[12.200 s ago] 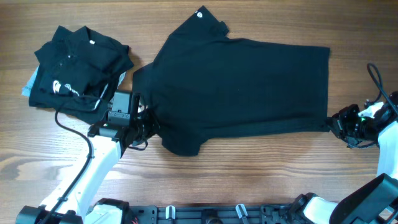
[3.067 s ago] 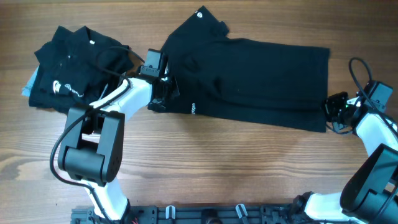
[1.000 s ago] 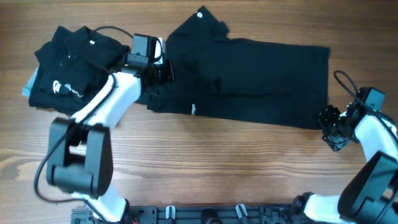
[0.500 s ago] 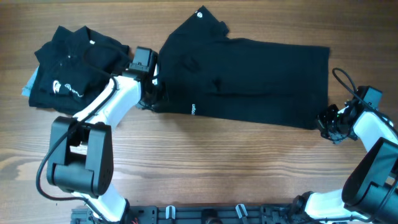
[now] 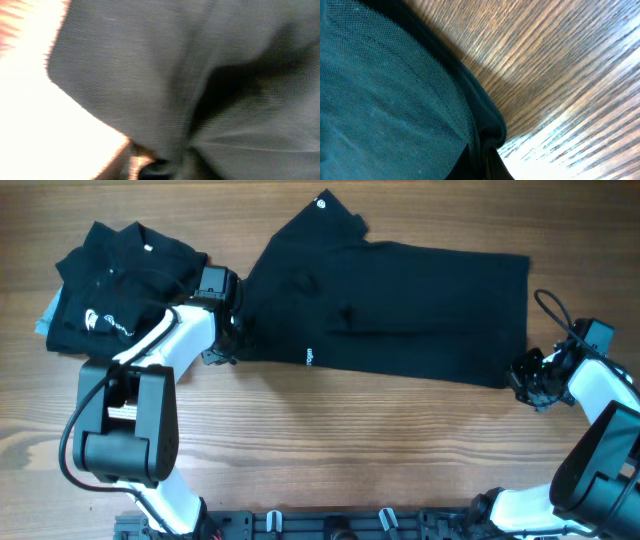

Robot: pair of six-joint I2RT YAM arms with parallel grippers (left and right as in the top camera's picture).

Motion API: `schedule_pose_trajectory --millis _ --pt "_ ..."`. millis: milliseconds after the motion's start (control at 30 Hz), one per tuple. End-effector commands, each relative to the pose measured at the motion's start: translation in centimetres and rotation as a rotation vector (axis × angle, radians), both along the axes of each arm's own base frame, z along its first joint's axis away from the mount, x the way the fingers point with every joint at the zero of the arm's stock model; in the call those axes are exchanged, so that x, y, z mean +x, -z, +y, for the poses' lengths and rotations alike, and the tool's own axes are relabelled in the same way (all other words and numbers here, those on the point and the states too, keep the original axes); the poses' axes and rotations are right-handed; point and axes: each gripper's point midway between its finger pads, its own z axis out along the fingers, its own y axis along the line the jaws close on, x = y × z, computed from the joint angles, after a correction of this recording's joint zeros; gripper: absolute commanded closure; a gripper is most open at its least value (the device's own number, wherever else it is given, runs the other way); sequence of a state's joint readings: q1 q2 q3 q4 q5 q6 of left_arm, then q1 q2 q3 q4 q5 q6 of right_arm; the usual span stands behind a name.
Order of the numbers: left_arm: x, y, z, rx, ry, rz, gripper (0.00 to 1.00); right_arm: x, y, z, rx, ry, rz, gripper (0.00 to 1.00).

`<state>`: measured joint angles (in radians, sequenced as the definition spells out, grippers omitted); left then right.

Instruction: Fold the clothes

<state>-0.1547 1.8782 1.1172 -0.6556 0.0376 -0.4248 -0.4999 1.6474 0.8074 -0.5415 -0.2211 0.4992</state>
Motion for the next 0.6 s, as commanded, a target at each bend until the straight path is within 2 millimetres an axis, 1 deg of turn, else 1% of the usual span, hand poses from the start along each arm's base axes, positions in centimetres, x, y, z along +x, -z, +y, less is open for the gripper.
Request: schedule_pose_trajectory --millis 0,67,133,200,233,300,367,400,433,467,500,567 --pt "-2.9 2.5 0.9 0.023 -0.014 0.139 0.96 -1.6 0.2 0.5 0.016 0.030 0.067 0.96" --pt "-4.4 2.5 2.0 0.035 -0.045 0.203 0.96 -3.2 -0.5 0.6 0.007 0.065 0.124 0.96" --pt "-6.4 2.2 3.5 0.031 -0.123 0.297 0.96 -5.0 -1.4 0.1 -0.042 0.094 0.187 0.96" --pt "-8.2 1.9 4.3 0.023 -0.155 0.373 0.96 -6.5 -2.2 -0.4 -0.095 0.102 0.234 0.96" --pt "-9.1 1.7 4.5 0.011 -0.169 0.413 0.96 -7.2 -2.7 -1.0 -0.138 0.108 0.254 0.96" --pt "-10.4 1.3 4.4 0.001 -0.172 0.470 0.96 -7.9 -3.3 -1.4 -0.173 0.112 0.270 0.95" --pt "-11.3 1.0 4.4 0.006 -0.170 0.509 0.96 -8.2 -3.5 -1.3 -0.177 0.111 0.282 0.96" --pt "-11.6 0.8 4.3 0.008 -0.167 0.522 0.95 -8.3 -3.4 -1.3 -0.174 0.111 0.287 0.93" --pt "-11.9 0.7 4.3 0.009 -0.166 0.535 0.94 -8.5 -3.4 -1.2 -0.172 0.109 0.292 0.76" --pt "-12.1 0.6 4.2 0.007 -0.166 0.541 0.88 -8.5 -3.4 -1.2 -0.172 0.109 0.292 0.67" --pt "-12.2 0.5 4.1 -0.001 -0.163 0.548 0.86 -8.5 -3.4 -1.2 -0.171 0.107 0.293 0.56" --pt "-12.6 -0.2 4.0 -0.008 -0.162 0.555 0.80 -8.4 -3.7 -1.2 -0.171 0.106 0.294 0.46"
